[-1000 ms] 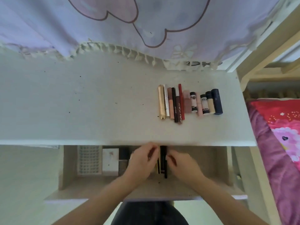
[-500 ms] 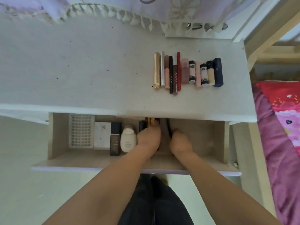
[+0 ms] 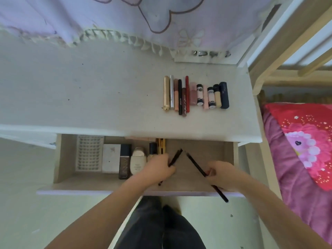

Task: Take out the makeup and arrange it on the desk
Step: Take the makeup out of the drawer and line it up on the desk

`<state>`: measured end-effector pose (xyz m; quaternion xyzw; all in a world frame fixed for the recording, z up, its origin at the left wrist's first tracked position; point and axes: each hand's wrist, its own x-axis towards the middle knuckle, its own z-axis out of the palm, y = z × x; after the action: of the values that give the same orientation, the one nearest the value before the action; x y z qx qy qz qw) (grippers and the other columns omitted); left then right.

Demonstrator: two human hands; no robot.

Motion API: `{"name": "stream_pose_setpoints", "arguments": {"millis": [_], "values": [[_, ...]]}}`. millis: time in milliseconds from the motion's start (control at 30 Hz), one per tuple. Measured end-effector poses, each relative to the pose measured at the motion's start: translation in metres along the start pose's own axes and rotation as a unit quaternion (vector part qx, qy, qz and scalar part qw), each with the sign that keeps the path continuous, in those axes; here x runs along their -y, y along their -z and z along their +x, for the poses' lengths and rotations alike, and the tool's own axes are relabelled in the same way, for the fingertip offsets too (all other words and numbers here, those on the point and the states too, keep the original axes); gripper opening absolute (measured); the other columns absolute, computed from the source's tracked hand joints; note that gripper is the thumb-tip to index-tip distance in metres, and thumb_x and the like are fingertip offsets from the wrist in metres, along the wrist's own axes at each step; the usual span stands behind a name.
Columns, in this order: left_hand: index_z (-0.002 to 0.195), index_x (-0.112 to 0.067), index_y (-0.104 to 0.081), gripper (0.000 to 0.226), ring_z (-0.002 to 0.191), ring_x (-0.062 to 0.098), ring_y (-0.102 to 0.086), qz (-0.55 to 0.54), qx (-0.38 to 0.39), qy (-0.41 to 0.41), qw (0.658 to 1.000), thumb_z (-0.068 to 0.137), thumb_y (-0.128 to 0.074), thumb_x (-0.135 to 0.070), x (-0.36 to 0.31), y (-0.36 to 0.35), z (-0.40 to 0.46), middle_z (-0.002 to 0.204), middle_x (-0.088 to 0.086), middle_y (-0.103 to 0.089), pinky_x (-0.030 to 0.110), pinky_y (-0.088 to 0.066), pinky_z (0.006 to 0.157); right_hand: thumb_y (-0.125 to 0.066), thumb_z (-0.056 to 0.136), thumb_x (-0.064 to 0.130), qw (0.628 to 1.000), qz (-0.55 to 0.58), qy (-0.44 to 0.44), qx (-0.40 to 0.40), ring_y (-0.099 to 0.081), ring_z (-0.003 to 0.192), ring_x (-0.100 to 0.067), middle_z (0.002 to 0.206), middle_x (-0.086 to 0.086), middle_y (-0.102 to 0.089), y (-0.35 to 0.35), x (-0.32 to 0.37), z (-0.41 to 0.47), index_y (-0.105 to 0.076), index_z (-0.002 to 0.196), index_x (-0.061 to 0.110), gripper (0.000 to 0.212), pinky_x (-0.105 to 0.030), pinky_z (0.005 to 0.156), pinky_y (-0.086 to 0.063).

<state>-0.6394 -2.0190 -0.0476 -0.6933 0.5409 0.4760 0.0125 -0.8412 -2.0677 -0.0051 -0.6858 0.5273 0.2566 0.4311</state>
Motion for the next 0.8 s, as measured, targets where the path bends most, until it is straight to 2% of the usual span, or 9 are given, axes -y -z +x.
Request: {"name": "stream_pose_setpoints", "arguments": {"millis": [67,167,233,333,433,533,600,733,800], "values": [[0.097,-0.017,-0.054,0.013,0.082,0.015,-0.059,-0.007,0.006,-0.033,0.999,0.093,-0.053,-0.029,0.011,0.026,-0.030,0.090,0.000,-0.060,0.026,-0.050,0.075,-0.053,0.090,0.020,0.997,0.030,0.048,0.043,-0.058,0.059,-0.013,0.075,0.001,-0.066,0.021,0.011,-0.026,-0.055,0.082,0.023,0.009,-0.018,0.052,-0.043],[0.092,-0.022,-0.055,0.010,0.065,0.005,-0.055,-0.074,-0.043,-0.042,0.995,0.094,-0.052,-0.031,0.018,0.078,-0.055,0.076,-0.007,-0.057,0.017,-0.044,0.060,-0.055,0.093,0.020,0.986,0.114,0.114,0.042,-0.053,0.049,-0.005,0.072,0.003,-0.065,0.051,0.045,-0.037,-0.057,0.089,0.024,0.005,-0.014,0.050,-0.042],[0.086,-0.019,-0.054,0.016,0.056,0.008,-0.050,-0.137,-0.100,-0.035,0.985,0.096,-0.049,-0.030,0.015,0.113,-0.047,0.066,-0.005,-0.055,0.020,-0.041,0.057,-0.056,0.093,0.021,0.973,0.179,0.145,-0.027,-0.056,0.052,-0.002,0.079,0.004,-0.066,0.064,0.076,-0.022,-0.054,0.098,0.025,0.007,-0.015,0.053,-0.044],[0.083,-0.017,-0.054,0.022,0.058,0.008,-0.049,-0.117,-0.188,-0.037,0.974,0.097,-0.045,-0.031,0.004,0.152,-0.006,0.067,-0.003,-0.054,0.021,-0.038,0.057,-0.053,0.094,0.024,0.954,0.181,0.172,-0.164,-0.063,0.069,-0.010,0.086,0.000,-0.065,0.078,0.127,0.018,-0.042,0.129,0.025,0.036,-0.019,0.059,-0.048],[0.077,-0.012,-0.052,0.028,0.066,0.014,-0.049,-0.052,-0.232,-0.026,0.971,0.097,-0.043,-0.030,-0.006,0.177,0.044,0.069,-0.001,-0.051,0.023,-0.034,0.056,-0.047,0.096,0.018,0.947,0.112,0.170,-0.247,-0.062,0.077,-0.020,0.084,-0.006,-0.063,0.087,0.172,0.059,-0.034,0.138,0.015,0.045,-0.030,0.070,-0.051],[0.067,-0.013,-0.045,0.034,0.072,0.021,-0.050,0.018,-0.223,-0.001,0.975,0.097,-0.042,-0.030,-0.010,0.191,0.082,0.068,0.000,-0.048,0.028,-0.036,0.063,-0.045,0.095,0.011,0.944,0.009,0.134,-0.300,-0.060,0.077,-0.024,0.076,-0.002,-0.053,0.091,0.191,0.091,-0.042,0.124,0.010,0.029,-0.042,0.084,-0.050],[0.069,-0.013,-0.045,0.034,0.073,0.021,-0.051,0.063,-0.213,0.021,0.975,0.096,-0.041,-0.032,-0.012,0.194,0.097,0.071,0.002,-0.049,0.029,-0.036,0.063,-0.044,0.094,0.006,0.944,-0.039,0.109,-0.309,-0.058,0.077,-0.026,0.073,0.000,-0.046,0.092,0.192,0.101,-0.044,0.116,0.009,0.022,-0.040,0.080,-0.048],[0.082,-0.011,-0.051,0.030,0.075,0.022,-0.050,0.121,-0.211,0.035,0.969,0.097,-0.038,-0.033,-0.024,0.193,0.106,0.079,0.003,-0.051,0.031,-0.036,0.066,-0.046,0.094,0.004,0.932,-0.119,0.100,-0.327,-0.063,0.086,-0.029,0.095,-0.011,-0.062,0.091,0.187,0.104,-0.042,0.120,0.007,0.027,-0.035,0.066,-0.039],[0.085,-0.012,-0.053,0.031,0.076,0.023,-0.052,0.130,-0.211,0.033,0.968,0.098,-0.037,-0.036,-0.026,0.191,0.104,0.082,0.005,-0.053,0.030,-0.038,0.067,-0.044,0.095,0.006,0.930,-0.127,0.102,-0.331,-0.063,0.087,-0.028,0.096,-0.011,-0.061,0.093,0.185,0.100,-0.042,0.123,0.007,0.027,-0.034,0.064,-0.040]]}}
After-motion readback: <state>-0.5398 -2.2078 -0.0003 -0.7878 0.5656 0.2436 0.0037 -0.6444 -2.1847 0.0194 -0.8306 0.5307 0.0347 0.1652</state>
